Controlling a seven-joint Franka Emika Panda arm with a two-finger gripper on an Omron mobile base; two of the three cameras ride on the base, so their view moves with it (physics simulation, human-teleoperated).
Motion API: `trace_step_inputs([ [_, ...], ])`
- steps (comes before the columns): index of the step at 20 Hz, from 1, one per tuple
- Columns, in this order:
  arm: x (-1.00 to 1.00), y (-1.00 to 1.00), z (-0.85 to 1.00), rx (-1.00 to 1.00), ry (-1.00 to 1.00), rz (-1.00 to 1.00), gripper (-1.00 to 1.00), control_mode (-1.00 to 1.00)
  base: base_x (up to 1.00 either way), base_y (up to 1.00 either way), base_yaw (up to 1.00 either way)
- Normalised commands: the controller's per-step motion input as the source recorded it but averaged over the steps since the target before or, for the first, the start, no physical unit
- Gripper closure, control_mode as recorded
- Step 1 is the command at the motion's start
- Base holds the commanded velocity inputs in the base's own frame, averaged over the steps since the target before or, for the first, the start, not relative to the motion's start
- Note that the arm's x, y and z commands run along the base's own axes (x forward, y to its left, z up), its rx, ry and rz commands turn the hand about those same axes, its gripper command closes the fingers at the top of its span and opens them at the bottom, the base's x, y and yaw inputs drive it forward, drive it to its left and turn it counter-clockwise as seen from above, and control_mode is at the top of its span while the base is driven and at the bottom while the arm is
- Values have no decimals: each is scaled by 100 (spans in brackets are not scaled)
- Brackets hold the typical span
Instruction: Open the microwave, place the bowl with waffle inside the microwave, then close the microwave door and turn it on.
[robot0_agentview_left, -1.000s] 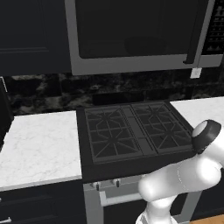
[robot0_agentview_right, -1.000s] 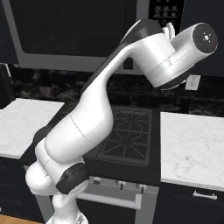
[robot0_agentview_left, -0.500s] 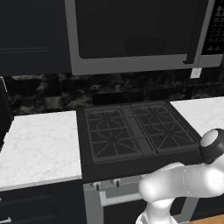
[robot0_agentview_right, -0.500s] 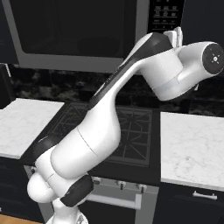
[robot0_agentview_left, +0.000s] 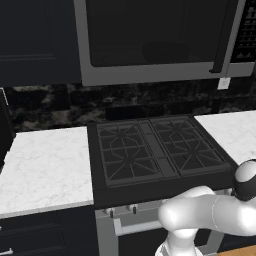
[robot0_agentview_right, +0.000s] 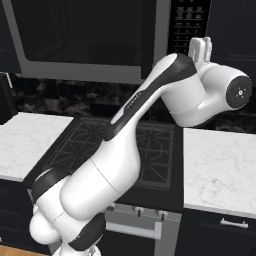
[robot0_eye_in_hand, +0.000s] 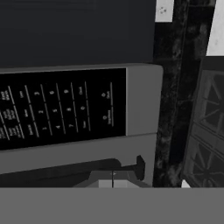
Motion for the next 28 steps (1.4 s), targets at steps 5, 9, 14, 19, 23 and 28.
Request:
trace_step_inputs([
  [5, 29, 9, -14, 0, -9, -2, 100, -100, 0, 0, 0],
  [9, 37, 0, -12, 0, -10, -2, 100, -100, 0, 0, 0],
  [14, 45, 0, -4, 0, -7, -4, 100, -100, 0, 0, 0],
  [19, 49, -2, 0, 0, -3, -4, 100, -100, 0, 0, 0],
  [23, 44, -19, 0, 0, -1, -5, 100, -100, 0, 0, 0],
  [28, 36, -33, 0, 0, 0, -6, 100, -100, 0, 0, 0],
])
